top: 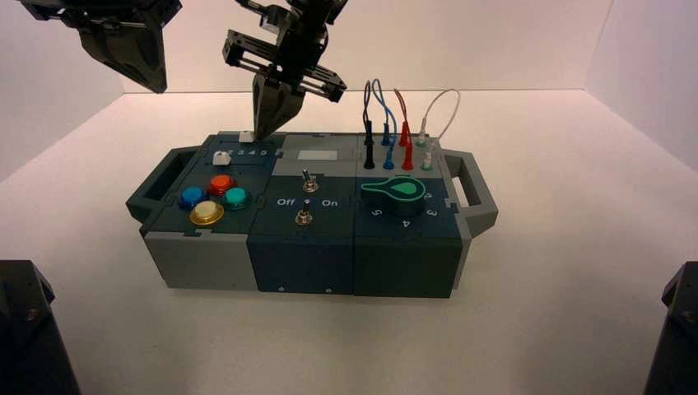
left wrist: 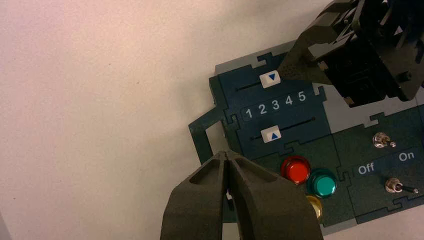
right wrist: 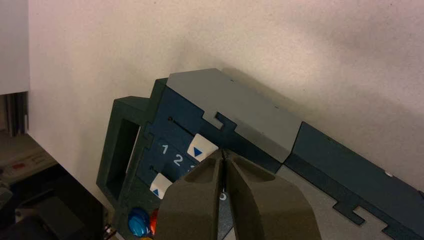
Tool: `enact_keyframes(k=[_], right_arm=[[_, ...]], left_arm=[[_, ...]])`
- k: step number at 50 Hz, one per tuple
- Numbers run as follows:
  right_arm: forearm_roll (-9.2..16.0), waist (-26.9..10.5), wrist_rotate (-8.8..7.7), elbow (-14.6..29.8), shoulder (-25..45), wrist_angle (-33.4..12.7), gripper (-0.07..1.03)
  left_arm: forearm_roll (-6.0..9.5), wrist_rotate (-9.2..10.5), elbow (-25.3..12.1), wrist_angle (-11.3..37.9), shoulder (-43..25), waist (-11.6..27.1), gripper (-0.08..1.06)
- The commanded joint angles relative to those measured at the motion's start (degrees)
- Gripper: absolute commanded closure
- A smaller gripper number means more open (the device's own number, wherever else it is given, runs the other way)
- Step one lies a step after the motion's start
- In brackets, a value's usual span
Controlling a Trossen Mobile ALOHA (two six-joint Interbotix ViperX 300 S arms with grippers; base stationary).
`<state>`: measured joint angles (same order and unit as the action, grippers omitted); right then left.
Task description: Move the top slider to position 3.
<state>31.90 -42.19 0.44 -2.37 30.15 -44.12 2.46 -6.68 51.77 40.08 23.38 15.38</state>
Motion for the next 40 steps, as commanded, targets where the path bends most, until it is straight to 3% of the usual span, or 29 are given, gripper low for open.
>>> enact_keyframes(k=[1, 26, 40], right_arm=[[0.35, -0.44, 0.26, 1.32, -1.32, 0.18, 0.99], [-0.79, 0.18, -0.09, -1.32, -5.98, -4.31, 0.99], [-2.46, 0.62, -0.18, -3.69, -8.79, -4.48, 0.99]], left_arm=[[0.09, 0.00, -0.70, -0.18, 0.35, 0.35, 1.00], [0.18, 0.18, -0.35, -0.09, 0.35, 0.35, 1.00], [0.18, 0.18, -0.44, -0.09, 0.26, 0.62, 1.00]])
